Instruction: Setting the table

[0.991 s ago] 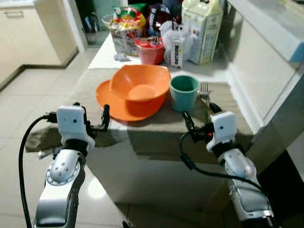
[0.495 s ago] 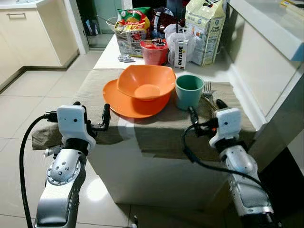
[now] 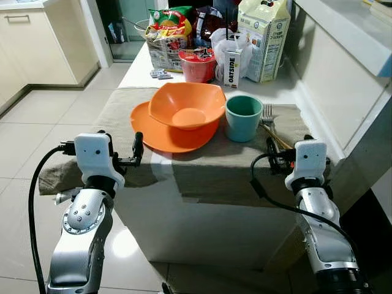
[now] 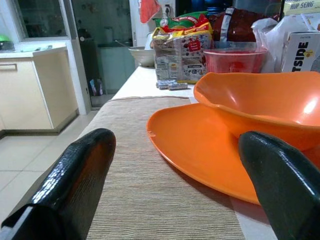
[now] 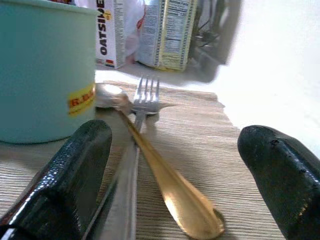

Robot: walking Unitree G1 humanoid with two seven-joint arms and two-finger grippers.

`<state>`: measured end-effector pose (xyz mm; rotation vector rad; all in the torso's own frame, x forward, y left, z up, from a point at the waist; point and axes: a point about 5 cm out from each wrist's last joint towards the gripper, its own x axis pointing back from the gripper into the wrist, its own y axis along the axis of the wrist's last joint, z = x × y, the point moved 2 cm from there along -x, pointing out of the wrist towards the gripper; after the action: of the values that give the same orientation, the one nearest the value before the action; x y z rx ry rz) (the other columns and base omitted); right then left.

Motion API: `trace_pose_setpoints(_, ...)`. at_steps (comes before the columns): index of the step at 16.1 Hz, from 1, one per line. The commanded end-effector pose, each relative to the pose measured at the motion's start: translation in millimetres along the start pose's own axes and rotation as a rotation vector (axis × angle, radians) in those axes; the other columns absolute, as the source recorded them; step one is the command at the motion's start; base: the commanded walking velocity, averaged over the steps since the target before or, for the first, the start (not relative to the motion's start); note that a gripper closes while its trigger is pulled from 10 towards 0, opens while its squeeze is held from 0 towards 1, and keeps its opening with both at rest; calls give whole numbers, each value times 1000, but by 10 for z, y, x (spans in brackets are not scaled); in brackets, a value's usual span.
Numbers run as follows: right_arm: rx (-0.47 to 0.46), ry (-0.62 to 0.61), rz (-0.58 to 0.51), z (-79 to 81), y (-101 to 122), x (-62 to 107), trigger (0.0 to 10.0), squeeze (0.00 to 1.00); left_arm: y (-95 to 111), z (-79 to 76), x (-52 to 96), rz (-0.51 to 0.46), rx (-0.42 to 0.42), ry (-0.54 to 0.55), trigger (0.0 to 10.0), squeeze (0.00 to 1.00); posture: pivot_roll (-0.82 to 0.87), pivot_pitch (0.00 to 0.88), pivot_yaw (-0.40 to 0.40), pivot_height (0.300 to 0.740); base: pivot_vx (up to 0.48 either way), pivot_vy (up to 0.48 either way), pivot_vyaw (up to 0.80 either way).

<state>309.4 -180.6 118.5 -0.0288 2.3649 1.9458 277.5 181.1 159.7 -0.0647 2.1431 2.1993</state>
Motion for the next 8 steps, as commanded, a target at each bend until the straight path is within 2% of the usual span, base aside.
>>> trace_pose_setpoints(1,21,-26,-17,-59,31,-31,10000,0,-27,37,-8,15,13,18,10000,0,-97,0,59,740,0,0,0)
trace_pose_setpoints(3,14,-22,-43,-54,73,-33,10000,0,-23,49,-5,13,20,23,10000,0,-97,0,58,740,0,0,0)
trace_pose_setpoints(6,13,-34,-94,-73,207,-46,10000,0,66,103,-35,6,127,72,10000,0,-95,0,59,740,0,0,0)
trace_pose_setpoints(8,13,-56,-136,-108,338,-99,10000,0,243,72,-122,-43,72,47,10000,0,-95,0,60,740,0,0,0)
